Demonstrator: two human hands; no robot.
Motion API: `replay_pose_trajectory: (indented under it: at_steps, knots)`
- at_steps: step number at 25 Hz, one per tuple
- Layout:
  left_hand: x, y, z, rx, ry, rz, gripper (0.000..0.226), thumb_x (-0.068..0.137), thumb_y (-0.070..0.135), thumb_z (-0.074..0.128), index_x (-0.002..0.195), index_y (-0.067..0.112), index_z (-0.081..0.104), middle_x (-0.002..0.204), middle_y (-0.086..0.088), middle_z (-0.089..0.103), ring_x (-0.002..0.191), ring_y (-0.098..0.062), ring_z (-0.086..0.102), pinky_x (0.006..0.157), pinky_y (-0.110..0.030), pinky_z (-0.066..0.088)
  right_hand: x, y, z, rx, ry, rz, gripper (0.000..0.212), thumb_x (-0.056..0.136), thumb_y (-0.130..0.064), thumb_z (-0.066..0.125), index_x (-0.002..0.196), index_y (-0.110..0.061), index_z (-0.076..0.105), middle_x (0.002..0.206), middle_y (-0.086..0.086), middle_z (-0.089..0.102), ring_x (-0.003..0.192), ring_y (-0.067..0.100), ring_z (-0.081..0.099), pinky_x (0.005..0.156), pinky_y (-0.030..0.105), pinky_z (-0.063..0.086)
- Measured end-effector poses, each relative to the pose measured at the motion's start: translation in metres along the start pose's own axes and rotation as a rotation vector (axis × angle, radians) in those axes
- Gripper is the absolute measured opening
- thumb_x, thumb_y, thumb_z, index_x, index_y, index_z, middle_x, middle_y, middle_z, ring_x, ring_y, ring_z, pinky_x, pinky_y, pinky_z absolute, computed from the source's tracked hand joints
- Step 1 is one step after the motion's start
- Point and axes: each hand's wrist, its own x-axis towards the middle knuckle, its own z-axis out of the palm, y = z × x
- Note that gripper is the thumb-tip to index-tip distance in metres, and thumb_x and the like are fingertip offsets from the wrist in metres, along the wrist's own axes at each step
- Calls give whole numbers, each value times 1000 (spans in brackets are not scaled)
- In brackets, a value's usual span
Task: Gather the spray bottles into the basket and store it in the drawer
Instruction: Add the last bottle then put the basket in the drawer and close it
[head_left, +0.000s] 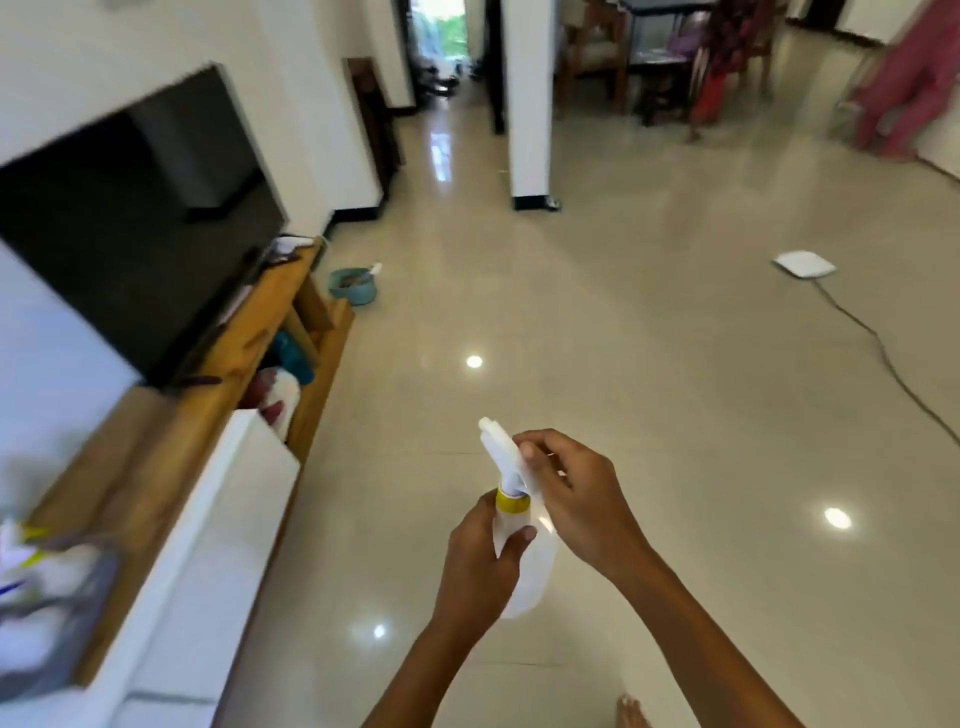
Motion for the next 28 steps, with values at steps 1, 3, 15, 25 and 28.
replay_pose_trajectory:
  at_steps: [1,3,15,25,28]
  knots:
    - [-10,-8,-27,13,51,-13,29,85,17,59,113,21,52,94,20,58,83,6,55,70,1,39,1,-14,21,-10,-45,-61,23,96,-8,46,109,-15,64,100,-3,67,83,7,62,69,1,44]
    - [-30,-25,-77,34,131,-49,35,87,15,56,120,20,47,100,23,52,85,5,53,71,4,37,1,-42,64,-40,-164,-155,33,95,2,42,116,-14,61,112,-1,65,87,4,62,73,-3,44]
    - [-74,-117,-279,-51,463,-321,37,90,14,52,124,26,40,125,6,53,110,-11,50,95,-25,36,35,-156,301,-492,-707,-1139,67,59,-9,87,119,-25,63,138,15,51,113,28,62,74,33,61]
    - [-44,-201,-433,-58,729,-571,45,92,16,48,134,24,32,139,0,45,125,-19,45,108,-32,34,108,-247,505,-492,-1022,-1745,37,59,0,83,92,-15,75,111,9,72,116,28,60,97,43,48]
    - [-42,-228,-469,-78,840,-586,47,93,14,45,137,26,32,138,1,46,124,-18,46,107,-30,33,114,-264,562,-432,-1082,-1715,39,49,-4,89,83,-16,76,90,8,75,91,25,71,80,37,58]
